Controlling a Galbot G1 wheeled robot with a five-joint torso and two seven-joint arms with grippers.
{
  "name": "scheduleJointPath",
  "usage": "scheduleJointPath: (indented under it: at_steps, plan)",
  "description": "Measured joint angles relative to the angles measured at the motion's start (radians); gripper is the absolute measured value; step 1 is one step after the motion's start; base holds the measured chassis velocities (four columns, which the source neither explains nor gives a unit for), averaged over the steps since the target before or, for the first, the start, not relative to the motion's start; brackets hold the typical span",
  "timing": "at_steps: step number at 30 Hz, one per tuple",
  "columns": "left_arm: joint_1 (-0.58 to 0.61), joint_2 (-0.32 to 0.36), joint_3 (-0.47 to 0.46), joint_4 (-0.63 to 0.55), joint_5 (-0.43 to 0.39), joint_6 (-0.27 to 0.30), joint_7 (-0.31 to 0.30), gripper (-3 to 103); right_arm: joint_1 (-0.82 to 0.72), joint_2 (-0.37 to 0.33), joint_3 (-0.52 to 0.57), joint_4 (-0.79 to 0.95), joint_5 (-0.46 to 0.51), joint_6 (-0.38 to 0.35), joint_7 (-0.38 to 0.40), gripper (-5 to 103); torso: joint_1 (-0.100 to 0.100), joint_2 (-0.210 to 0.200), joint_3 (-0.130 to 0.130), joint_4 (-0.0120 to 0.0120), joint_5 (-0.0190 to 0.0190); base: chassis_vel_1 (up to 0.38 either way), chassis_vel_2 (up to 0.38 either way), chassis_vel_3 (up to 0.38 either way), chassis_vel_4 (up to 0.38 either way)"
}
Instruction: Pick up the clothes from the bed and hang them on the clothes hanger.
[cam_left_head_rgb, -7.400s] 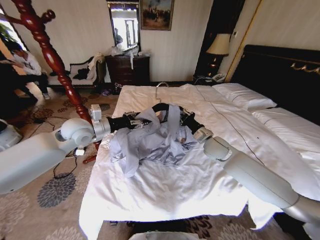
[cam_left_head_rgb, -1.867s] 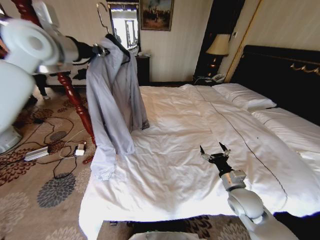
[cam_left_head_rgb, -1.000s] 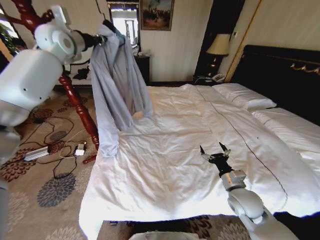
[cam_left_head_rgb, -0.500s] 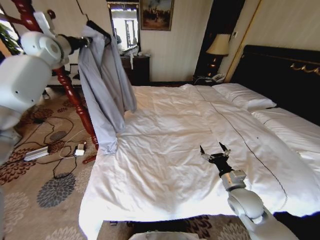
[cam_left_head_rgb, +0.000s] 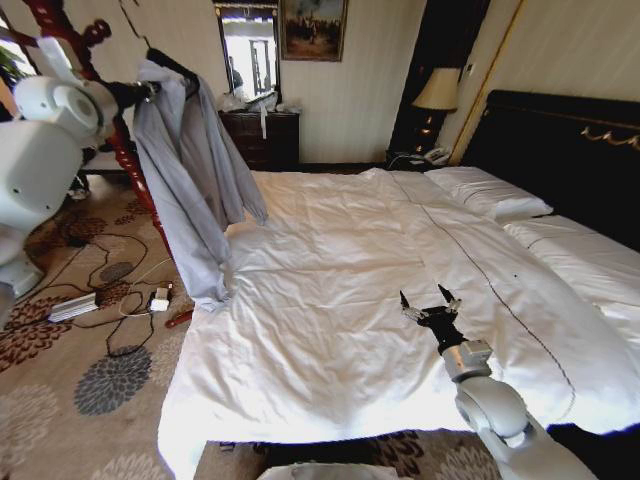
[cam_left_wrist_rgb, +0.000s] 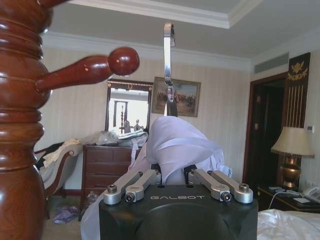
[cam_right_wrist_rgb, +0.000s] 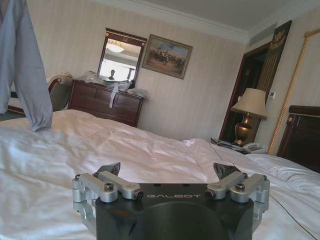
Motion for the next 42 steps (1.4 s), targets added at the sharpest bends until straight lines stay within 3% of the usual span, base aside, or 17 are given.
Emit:
scheduleJointPath:
  at_steps: [17, 23, 42]
  plan:
    - [0.113, 0.124, -0.08, -0.169, -0.049, 0.024, -0.062, 17, 0.0, 0.0, 0.0, 0.0, 0.0, 0.0, 0.0, 100, 0.0, 0.0, 0.0, 0.0004, -0.0003, 0.0, 0.0, 0.0, 0.0]
    - [0.106, 0.11, -0.096, -0.122, -0.051, 0.016, -0.057, 17, 0.0, 0.0, 0.0, 0.0, 0.0, 0.0, 0.0, 100, 0.0, 0.0, 0.0, -0.0005, 0.0001, 0.0, 0.0, 0.0, 0.0]
    - [0.192, 0.121, -0.164, -0.132, -0.042, 0.021, -0.065, 17, 0.0, 0.0, 0.0, 0.0, 0.0, 0.0, 0.0, 100, 0.0, 0.0, 0.0, -0.0004, 0.0005, 0.0, 0.0, 0.0, 0.0]
